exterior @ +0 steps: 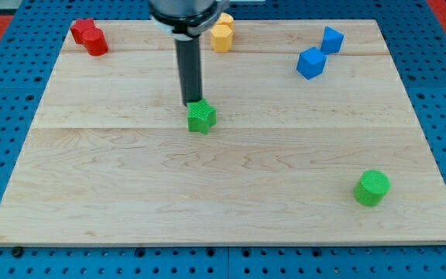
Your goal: Push the green blocks to the right bottom of the board
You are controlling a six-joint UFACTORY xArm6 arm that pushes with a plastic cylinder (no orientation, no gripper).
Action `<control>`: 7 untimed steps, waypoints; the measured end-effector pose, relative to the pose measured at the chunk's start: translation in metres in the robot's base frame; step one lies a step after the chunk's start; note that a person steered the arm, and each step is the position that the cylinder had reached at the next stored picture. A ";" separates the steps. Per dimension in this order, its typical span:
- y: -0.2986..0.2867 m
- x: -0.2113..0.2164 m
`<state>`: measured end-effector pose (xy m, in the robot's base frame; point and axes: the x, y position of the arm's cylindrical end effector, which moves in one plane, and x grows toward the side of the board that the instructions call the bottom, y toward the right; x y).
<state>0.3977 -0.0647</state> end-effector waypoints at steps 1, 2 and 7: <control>-0.023 0.004; 0.045 0.019; 0.050 0.041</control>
<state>0.4386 -0.0143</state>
